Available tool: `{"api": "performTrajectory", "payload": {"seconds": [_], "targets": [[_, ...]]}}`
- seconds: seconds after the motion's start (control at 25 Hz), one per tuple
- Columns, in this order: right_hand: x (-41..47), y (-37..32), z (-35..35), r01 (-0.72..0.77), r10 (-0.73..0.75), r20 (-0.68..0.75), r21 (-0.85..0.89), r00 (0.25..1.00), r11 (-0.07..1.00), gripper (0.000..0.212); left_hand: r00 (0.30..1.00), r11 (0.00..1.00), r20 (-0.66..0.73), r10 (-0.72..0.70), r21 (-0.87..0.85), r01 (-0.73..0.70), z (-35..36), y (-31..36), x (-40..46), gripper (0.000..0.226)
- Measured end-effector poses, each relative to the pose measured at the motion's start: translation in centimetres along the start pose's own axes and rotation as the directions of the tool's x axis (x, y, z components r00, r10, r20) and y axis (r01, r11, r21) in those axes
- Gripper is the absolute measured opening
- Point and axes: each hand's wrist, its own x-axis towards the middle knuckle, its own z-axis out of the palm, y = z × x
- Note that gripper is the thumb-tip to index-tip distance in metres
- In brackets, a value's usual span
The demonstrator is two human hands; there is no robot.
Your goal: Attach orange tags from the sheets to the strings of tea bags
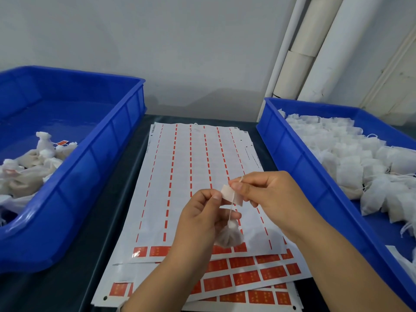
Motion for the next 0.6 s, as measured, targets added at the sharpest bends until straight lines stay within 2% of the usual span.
{"api": "performTrajectory", "payload": {"seconds": [0.16, 0.36, 0.52, 0.6], "targets": [[0.13, 0.5, -0.03, -0.025, 0.027, -0.044, 0.047, 0.999, 0.999, 0.021, 0.999, 0.996, 0.01, -0.039, -0.076, 0.04, 0.02, -0.03, -0.4, 0.021], [0.23, 0.61, 0.0, -0.039, 0.04, -0.036, 0.02, 0.999, 0.999, 0.025, 0.996, 0.985, 0.03, -0.085, -0.149, 0.088, -0.08, 0.24, -0.44, 0.019], [0.17, 0.51, -0.14, -0.05, 0.052, -0.034, 0.046, 0.998, 0.998, 0.023, 0.98, 0.94, 0.125, -0.152, -0.288, 0.182, -0.25, 0.6, -0.66, 0.023], [0.11, 0.26, -0.29, -0.055, 0.057, -0.034, 0.052, 0.998, 0.997, 0.022, 0.974, 0.932, 0.159, -0.162, -0.301, 0.204, -0.53, 0.6, -0.69, 0.029]]}}
